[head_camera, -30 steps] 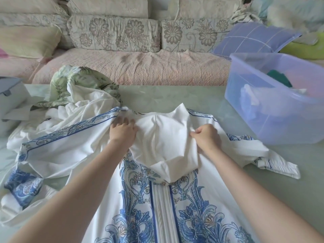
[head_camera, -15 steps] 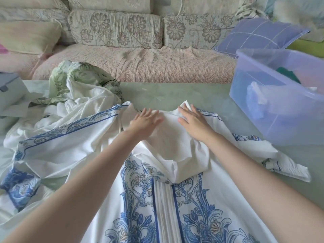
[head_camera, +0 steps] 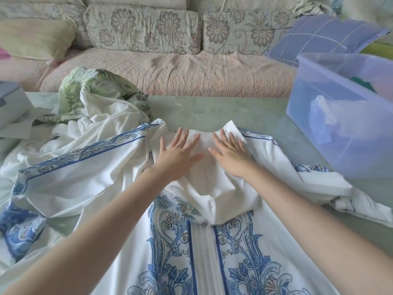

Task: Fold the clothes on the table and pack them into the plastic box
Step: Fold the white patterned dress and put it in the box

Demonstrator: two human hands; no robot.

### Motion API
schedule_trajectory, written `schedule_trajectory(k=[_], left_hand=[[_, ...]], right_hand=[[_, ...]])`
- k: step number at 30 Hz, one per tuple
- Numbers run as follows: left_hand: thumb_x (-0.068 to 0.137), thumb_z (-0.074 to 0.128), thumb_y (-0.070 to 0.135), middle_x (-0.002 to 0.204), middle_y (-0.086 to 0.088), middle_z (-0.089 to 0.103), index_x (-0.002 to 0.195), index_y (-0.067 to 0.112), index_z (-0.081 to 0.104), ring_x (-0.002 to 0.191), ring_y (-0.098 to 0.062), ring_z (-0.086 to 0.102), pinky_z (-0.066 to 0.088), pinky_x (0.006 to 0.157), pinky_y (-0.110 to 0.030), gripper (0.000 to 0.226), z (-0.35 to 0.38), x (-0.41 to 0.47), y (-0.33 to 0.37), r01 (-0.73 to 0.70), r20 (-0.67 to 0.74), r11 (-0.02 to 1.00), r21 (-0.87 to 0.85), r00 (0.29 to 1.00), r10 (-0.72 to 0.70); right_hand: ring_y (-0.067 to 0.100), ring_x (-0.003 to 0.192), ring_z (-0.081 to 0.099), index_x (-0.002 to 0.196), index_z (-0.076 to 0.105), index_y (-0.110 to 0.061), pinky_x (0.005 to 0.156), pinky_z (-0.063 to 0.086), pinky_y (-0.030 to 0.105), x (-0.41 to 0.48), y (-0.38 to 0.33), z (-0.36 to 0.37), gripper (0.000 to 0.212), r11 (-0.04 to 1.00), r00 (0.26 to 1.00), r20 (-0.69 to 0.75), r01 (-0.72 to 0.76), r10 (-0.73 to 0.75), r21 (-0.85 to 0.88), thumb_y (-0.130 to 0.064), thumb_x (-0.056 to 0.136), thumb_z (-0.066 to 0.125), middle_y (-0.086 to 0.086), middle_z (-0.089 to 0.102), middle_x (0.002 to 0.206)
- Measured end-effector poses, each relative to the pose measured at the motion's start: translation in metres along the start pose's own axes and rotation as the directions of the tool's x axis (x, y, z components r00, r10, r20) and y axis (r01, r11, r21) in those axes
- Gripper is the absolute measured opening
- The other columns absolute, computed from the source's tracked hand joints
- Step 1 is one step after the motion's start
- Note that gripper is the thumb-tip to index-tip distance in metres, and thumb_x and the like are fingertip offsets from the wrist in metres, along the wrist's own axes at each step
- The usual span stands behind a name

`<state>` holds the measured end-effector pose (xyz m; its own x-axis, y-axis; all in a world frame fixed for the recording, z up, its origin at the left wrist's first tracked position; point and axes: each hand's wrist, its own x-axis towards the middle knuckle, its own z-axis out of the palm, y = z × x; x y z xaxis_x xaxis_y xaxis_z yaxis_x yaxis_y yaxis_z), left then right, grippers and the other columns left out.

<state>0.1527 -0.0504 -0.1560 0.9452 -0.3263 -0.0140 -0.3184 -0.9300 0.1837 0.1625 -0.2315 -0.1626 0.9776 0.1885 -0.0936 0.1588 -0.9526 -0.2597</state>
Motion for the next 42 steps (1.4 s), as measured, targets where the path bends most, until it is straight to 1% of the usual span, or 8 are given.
schedule_trajectory(k=[5, 10, 21, 27, 30, 34, 37, 42], left_hand=[[0.099, 0.024, 0.037, 0.152, 0.0, -0.028, 0.149, 0.032, -0.014, 0.138, -0.018, -0.031, -0.01, 0.114, -0.056, 0.063, 0.003, -0.078, 0.018, -0.181, 0.284, 0.981, 0.076, 0.947, 0.153], [0.044, -0.034, 0.085, 0.149, 0.008, -0.031, 0.148, 0.036, -0.015, 0.138, -0.01, -0.032, -0.012, 0.117, -0.044, 0.116, 0.016, -0.102, 0.012, -0.135, 0.196, 0.99, -0.031, 0.971, 0.139], [0.059, -0.024, 0.083, 0.148, 0.019, -0.025, 0.146, 0.036, -0.013, 0.137, -0.009, -0.031, -0.019, 0.113, -0.029, 0.1, 0.021, -0.16, 0.035, -0.215, 0.18, 0.975, -0.057, 0.958, 0.222], [0.092, 0.026, 0.056, 0.15, 0.019, 0.027, 0.14, 0.036, 0.039, 0.143, -0.005, 0.015, -0.001, 0.12, -0.038, 0.054, -0.018, -0.144, 0.036, -0.169, 0.075, 0.974, -0.15, 0.981, 0.181], [0.099, 0.04, 0.037, 0.149, 0.012, 0.035, 0.139, 0.03, 0.043, 0.142, -0.006, 0.021, -0.001, 0.117, -0.028, 0.041, -0.029, -0.135, 0.051, -0.207, -0.074, 0.962, -0.179, 0.978, 0.197], [0.099, 0.039, 0.04, 0.155, 0.004, 0.024, 0.143, 0.028, 0.039, 0.147, -0.013, 0.001, -0.008, 0.118, -0.042, 0.045, -0.024, -0.122, 0.089, -0.262, 0.036, 0.948, -0.178, 0.961, 0.273], [0.099, 0.035, 0.045, 0.159, 0.001, 0.005, 0.151, 0.029, 0.019, 0.146, -0.016, -0.011, -0.008, 0.118, -0.045, 0.056, -0.012, -0.112, 0.112, -0.23, 0.115, 0.959, -0.168, 0.961, 0.251], [0.098, 0.025, 0.054, 0.158, 0.0, -0.014, 0.151, 0.032, 0.007, 0.144, -0.019, -0.018, -0.01, 0.115, -0.054, 0.061, 0.015, -0.112, 0.119, -0.235, 0.331, 0.969, -0.076, 0.911, 0.246]], right_hand=[[0.014, 0.139, -0.031, 0.148, -0.015, -0.038, 0.118, -0.012, 0.04, -0.08, -0.018, 0.011, 0.066, 0.989, 0.976, 0.17, 0.121, -0.135, 0.089, -0.063, 0.09, 0.007, -0.01, -0.031, 0.151], [0.012, 0.139, -0.03, 0.14, -0.025, -0.034, 0.116, -0.018, 0.035, -0.111, -0.027, 0.024, 0.079, 0.984, 0.974, 0.16, 0.173, -0.163, -0.052, -0.068, 0.069, -0.014, -0.011, -0.031, 0.151], [-0.005, 0.137, -0.026, 0.144, -0.011, -0.043, 0.119, -0.01, 0.03, -0.187, -0.035, 0.02, 0.065, 0.964, 0.945, 0.211, 0.223, -0.25, 0.145, -0.062, 0.082, -0.006, -0.026, -0.019, 0.151], [0.001, 0.126, 0.043, 0.122, 0.061, -0.027, 0.103, 0.028, 0.012, -0.178, -0.006, -0.009, 0.029, 0.798, 0.984, -0.175, 0.081, 0.031, 0.598, -0.021, 0.093, 0.058, -0.013, 0.045, 0.141], [0.024, 0.092, 0.063, 0.086, 0.068, -0.019, 0.079, 0.044, 0.028, -0.182, 0.045, -0.033, 0.011, 0.783, 0.799, -0.41, -0.118, 0.44, 0.611, -0.017, 0.09, 0.058, 0.01, 0.071, 0.099], [0.033, 0.086, 0.056, 0.086, 0.066, -0.004, 0.075, 0.043, 0.038, -0.189, 0.115, -0.034, 0.046, 0.62, 0.612, -0.221, -0.578, 0.759, 0.531, -0.044, 0.093, 0.044, 0.019, 0.067, 0.095], [0.034, 0.093, 0.059, 0.093, 0.068, -0.007, 0.08, 0.044, 0.037, -0.186, 0.131, -0.029, 0.067, 0.576, 0.572, -0.189, -0.634, 0.798, 0.516, -0.065, 0.088, 0.035, 0.017, 0.069, 0.097], [0.04, 0.098, 0.054, 0.088, 0.064, 0.0, 0.083, 0.038, 0.042, -0.165, 0.121, -0.041, 0.045, 0.792, 0.54, -0.606, -0.543, 0.584, 0.279, -0.044, 0.078, 0.069, 0.024, 0.063, 0.096]])
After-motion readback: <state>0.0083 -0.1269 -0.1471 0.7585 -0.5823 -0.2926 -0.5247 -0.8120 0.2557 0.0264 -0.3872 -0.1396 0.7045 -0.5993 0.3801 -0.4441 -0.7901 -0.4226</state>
